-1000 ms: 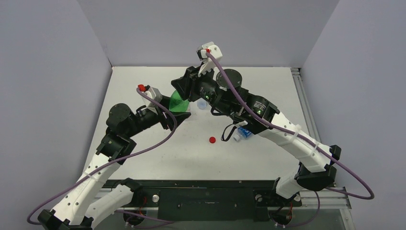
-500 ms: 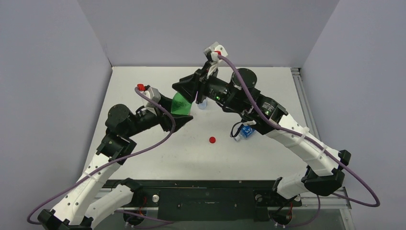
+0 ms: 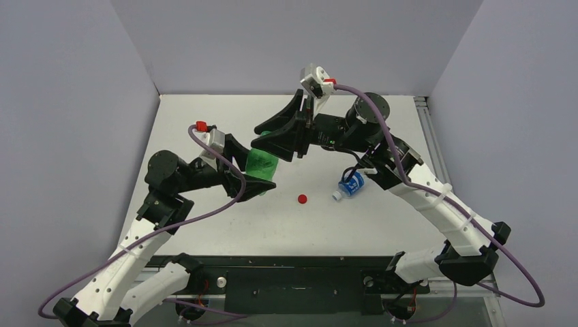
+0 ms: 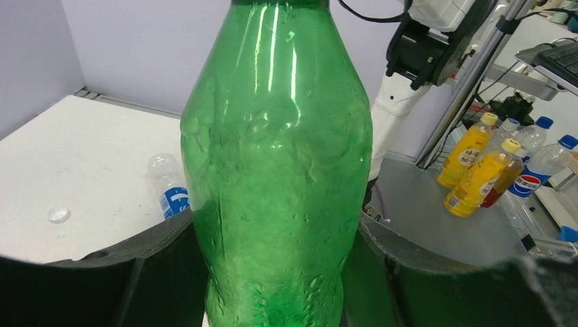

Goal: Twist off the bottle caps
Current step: Unscrew the bottle cap from the plastic bottle.

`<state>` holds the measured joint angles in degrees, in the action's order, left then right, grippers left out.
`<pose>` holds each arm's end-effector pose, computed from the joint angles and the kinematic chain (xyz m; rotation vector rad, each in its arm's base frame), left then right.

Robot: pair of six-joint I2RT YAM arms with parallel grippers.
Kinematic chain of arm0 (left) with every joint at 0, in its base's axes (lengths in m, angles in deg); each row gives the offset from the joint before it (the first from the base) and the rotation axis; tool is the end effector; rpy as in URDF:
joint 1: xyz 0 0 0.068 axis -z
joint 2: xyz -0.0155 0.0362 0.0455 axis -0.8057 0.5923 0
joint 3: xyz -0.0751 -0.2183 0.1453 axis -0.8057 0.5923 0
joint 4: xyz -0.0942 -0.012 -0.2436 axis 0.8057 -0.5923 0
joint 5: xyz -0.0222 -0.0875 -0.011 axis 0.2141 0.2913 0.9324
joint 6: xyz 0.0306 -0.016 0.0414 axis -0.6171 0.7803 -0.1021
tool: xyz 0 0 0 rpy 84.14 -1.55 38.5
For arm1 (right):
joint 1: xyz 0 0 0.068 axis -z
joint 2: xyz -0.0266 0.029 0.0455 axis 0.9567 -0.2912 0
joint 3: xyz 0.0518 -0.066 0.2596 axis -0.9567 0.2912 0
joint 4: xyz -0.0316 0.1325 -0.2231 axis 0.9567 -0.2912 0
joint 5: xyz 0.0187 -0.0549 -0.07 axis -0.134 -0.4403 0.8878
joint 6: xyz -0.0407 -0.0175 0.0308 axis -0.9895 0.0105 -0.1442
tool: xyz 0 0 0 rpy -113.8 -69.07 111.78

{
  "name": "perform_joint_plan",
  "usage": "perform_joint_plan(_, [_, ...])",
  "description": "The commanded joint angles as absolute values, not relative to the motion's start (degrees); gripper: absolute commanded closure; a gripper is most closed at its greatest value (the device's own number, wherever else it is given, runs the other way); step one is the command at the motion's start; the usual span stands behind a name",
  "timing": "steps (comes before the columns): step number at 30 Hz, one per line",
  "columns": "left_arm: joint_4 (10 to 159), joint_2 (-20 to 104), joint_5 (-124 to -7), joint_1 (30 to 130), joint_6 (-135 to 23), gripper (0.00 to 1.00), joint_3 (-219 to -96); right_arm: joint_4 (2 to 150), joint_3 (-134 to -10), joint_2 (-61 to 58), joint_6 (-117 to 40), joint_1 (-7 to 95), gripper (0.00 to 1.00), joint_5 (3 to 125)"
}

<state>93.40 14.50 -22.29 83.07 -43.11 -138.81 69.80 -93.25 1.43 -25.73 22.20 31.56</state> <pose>0.1375 -0.1093 0.4200 0.8800 1.2571 -1.3404 0.1572 0.2297 0.5280 -1.0186 1.2219 1.4661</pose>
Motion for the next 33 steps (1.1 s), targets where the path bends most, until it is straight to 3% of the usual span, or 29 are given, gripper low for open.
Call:
perform_joint_plan(1, [92.89, 13.88, -26.94, 82.95, -45.68, 1.00, -140.75, 66.07, -94.68, 6.80, -29.10, 22.30, 0.51, 45.05])
perform_joint_plan(3, [91.42, 13.77, -31.86, 82.95, -49.44, 1.00, -140.34, 63.27, -95.98, 7.23, -30.08, 20.77, 0.36, 58.47])
perform_joint_plan(8, [88.85, 14.07, -44.28, 82.95, -57.89, 1.00, -139.44, 54.03, -103.52, 3.13, -33.51, 13.53, 0.29, 83.96])
perform_joint_plan(12, [88.74, 14.44, -48.47, 82.97, -60.67, 1.00, -139.00, 44.02, -114.36, -4.87, -33.62, 9.08, 0.28, 91.68])
perform_joint_plan(23, [88.30, 14.37, -49.12, 83.10, -61.51, 1.00, -138.58, 44.72, -118.38, -10.20, -30.54, 8.31, 0.35, 86.30])
perform_joint_plan(33, [88.88, 14.85, -47.45, 83.12, -60.66, 1.00, -138.36, 48.33, -116.44, -11.23, -28.80, 8.38, 0.58, 84.01])
